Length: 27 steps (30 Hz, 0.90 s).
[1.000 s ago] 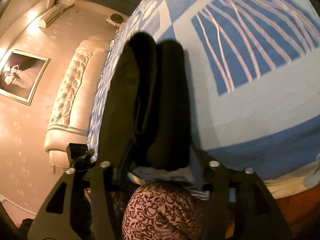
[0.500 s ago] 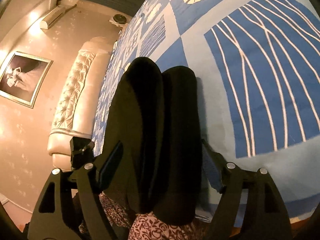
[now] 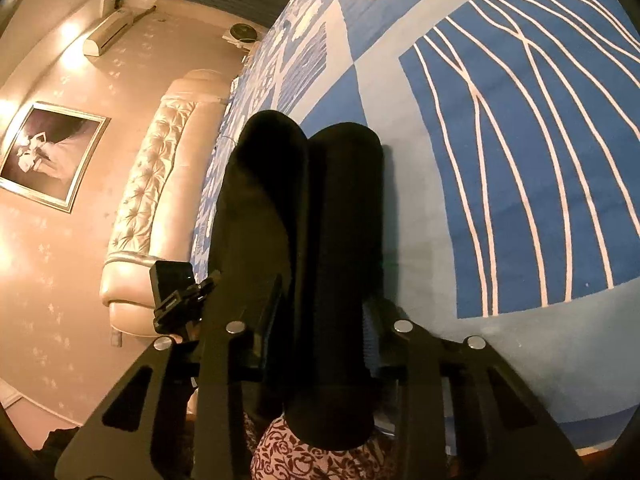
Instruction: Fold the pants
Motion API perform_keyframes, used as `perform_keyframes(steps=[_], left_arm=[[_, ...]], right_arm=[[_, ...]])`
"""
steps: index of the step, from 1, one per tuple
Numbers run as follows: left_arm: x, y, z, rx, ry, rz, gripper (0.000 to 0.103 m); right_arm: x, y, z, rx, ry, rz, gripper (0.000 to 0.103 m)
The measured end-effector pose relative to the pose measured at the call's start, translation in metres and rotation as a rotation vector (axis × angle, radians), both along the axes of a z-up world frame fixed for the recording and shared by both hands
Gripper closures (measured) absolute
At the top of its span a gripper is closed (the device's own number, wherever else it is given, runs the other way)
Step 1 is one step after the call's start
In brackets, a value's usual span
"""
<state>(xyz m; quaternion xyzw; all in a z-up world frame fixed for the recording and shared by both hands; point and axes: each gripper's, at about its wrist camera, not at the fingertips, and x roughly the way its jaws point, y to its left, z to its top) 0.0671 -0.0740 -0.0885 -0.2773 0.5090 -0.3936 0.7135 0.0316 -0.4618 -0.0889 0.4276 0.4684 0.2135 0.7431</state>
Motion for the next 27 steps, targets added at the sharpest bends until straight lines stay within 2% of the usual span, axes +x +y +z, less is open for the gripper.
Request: perform_keyframes(steps=[2, 3, 4, 5, 6, 7, 10, 16, 20, 21, 22, 23, 25, 27], left_arm=[[-0.002, 0.000, 0.005, 0.003, -0.014, -0.001, 0.069], [-0.002, 0.000, 0.007, 0.008, -0.023, 0.002, 0.063], [-0.003, 0.001, 0.011, 0.014, -0.031, 0.003, 0.050], [-0.002, 0.002, 0.015, 0.015, -0.041, 0.005, 0.043], [-0.003, 0.004, 0.019, 0.012, -0.059, 0.017, 0.030], [-0.001, 0.009, 0.027, 0.002, -0.094, 0.047, 0.024], [0.013, 0.012, 0.032, -0.021, -0.098, 0.077, 0.024], [0.044, -0.001, 0.011, -0.015, -0.002, 0.115, 0.024], [0.052, -0.015, 0.015, 0.025, -0.044, 0.095, 0.025], [0.052, -0.019, 0.015, 0.038, -0.052, 0.085, 0.029], [0.053, -0.025, 0.015, 0.077, -0.063, 0.077, 0.049], [0.055, -0.030, 0.013, 0.115, -0.070, 0.062, 0.062], [0.056, -0.030, 0.010, 0.110, -0.074, 0.061, 0.070], [0.056, -0.025, 0.006, 0.087, -0.065, 0.064, 0.072]], right_arm=[[0.000, 0.001, 0.003, 0.000, -0.006, -0.002, 0.063], [0.001, 0.000, 0.005, 0.006, -0.009, -0.007, 0.059], [-0.001, -0.002, 0.006, 0.006, -0.014, -0.010, 0.053], [-0.002, -0.005, 0.009, 0.006, -0.026, -0.013, 0.049], [0.000, -0.008, 0.010, 0.008, -0.036, -0.017, 0.041], [0.000, -0.011, 0.013, 0.009, -0.045, -0.023, 0.036], [0.014, -0.019, 0.018, 0.006, -0.046, -0.043, 0.032], [0.051, -0.013, 0.014, 0.016, -0.031, -0.030, 0.024], [0.065, -0.006, 0.012, -0.013, -0.018, -0.011, 0.024], [0.065, -0.006, 0.012, -0.023, -0.019, -0.004, 0.027], [0.065, -0.005, 0.012, -0.036, -0.018, -0.001, 0.041], [0.065, -0.004, 0.011, -0.060, -0.004, -0.002, 0.050], [0.063, -0.007, 0.006, -0.042, 0.011, -0.010, 0.062], [0.061, -0.007, 0.007, -0.053, -0.001, -0.008, 0.063]])
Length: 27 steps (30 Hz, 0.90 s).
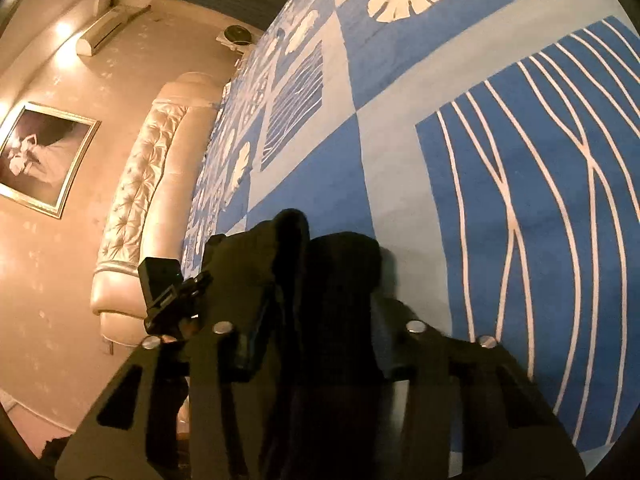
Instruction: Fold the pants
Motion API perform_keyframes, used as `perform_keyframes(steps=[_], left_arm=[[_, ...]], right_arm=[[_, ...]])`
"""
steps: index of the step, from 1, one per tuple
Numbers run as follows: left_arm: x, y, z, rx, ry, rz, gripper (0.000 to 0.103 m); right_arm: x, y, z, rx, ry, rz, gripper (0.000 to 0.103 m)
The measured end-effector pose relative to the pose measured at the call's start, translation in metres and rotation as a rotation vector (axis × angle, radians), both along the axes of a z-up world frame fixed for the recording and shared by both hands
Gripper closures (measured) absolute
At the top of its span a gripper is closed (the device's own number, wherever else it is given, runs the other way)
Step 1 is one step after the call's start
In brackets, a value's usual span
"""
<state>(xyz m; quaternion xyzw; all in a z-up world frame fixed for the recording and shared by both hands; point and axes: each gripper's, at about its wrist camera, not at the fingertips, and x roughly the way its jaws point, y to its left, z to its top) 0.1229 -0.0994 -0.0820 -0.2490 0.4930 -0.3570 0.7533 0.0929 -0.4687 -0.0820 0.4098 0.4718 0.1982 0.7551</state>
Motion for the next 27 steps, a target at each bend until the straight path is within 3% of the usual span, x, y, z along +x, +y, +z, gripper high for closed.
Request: perform_keyframes(steps=[13, 27], left_arm=[[0.005, -0.001, 0.005, 0.044, -0.046, 0.001, 0.078], [0.009, 0.008, 0.001, 0.038, -0.037, 0.010, 0.081]], right_arm=[[0.000, 0.016, 0.016, -0.100, -0.034, -0.030, 0.064], [0.011, 0.036, 0.027, -0.158, -0.049, -0.024, 0.064]])
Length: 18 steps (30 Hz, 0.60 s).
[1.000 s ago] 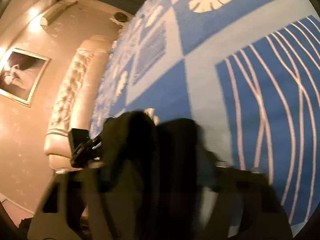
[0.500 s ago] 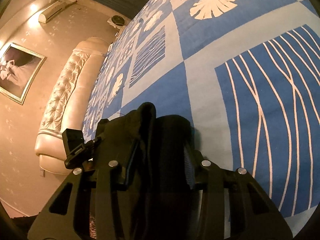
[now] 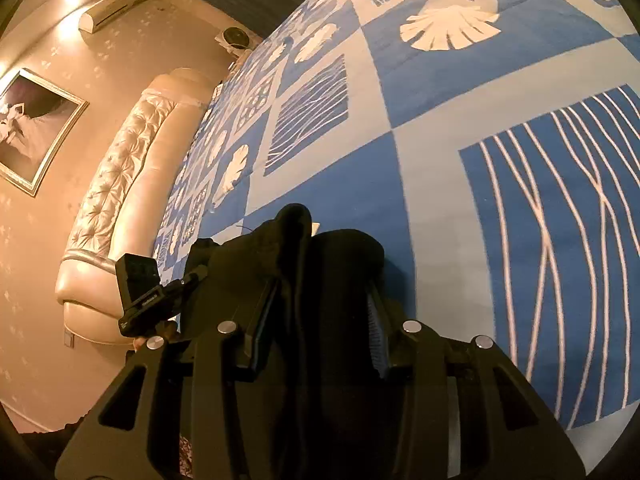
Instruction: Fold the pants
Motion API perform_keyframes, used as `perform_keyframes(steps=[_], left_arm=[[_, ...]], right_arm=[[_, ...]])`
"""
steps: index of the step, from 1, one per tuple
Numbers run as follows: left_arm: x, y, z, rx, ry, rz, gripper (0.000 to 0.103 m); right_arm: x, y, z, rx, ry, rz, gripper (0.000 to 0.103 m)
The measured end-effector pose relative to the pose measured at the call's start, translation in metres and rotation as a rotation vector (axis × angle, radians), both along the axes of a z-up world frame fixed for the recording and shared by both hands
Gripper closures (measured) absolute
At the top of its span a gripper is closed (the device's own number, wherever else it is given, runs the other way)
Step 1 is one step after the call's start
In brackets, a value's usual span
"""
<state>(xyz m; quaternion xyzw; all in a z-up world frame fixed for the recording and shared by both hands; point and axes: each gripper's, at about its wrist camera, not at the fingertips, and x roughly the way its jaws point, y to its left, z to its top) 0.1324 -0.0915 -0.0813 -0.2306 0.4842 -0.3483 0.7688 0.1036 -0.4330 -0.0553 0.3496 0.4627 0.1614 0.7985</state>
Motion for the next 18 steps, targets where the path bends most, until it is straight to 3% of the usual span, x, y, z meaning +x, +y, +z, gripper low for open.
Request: perform_keyframes(steps=[18], left_arm=[[0.010, 0.057, -0.001, 0.001, 0.021, 0.064, 0.081]], right_arm=[[0.029, 0.049, -0.001, -0.007, -0.005, 0.066, 0.064]])
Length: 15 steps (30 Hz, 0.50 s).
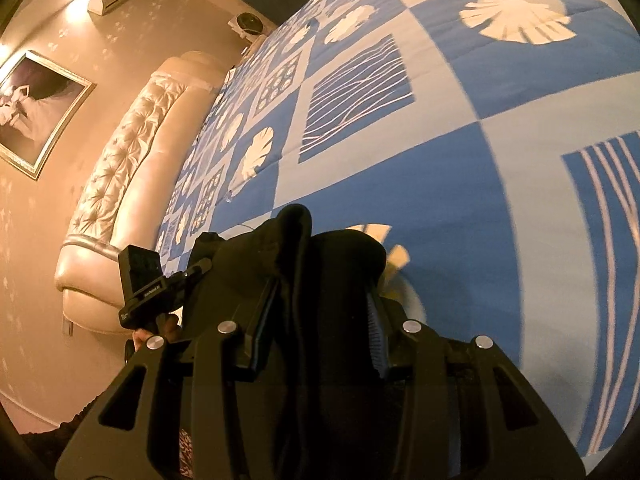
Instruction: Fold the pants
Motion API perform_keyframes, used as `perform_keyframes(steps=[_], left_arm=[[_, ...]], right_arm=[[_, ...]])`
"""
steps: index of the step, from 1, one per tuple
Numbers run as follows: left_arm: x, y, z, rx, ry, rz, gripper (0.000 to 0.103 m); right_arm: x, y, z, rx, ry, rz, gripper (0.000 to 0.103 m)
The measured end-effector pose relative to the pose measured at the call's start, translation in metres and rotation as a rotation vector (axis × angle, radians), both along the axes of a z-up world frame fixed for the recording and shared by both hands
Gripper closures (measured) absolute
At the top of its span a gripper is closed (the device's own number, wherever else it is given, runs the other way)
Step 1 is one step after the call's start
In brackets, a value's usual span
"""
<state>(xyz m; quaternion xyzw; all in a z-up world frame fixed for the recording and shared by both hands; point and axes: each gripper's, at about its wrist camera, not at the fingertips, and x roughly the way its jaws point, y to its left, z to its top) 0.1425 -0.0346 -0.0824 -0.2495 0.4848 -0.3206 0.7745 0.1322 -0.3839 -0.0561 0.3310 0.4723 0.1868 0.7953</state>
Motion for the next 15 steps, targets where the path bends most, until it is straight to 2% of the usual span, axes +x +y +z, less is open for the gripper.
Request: perform_keyframes(steps=[8, 15], left_arm=[[0.009, 0.040, -0.002, -0.023, 0.018, 0.064, 0.081], [0.010, 0.060, 0.000, -0.012, 0.016, 0.078, 0.081]], right_arm=[[0.015, 0.032, 0.000, -0.008, -0.004, 0.041, 0.064], [0.021, 0.046, 0.001, -0.012, -0.002, 0.052, 0.064]])
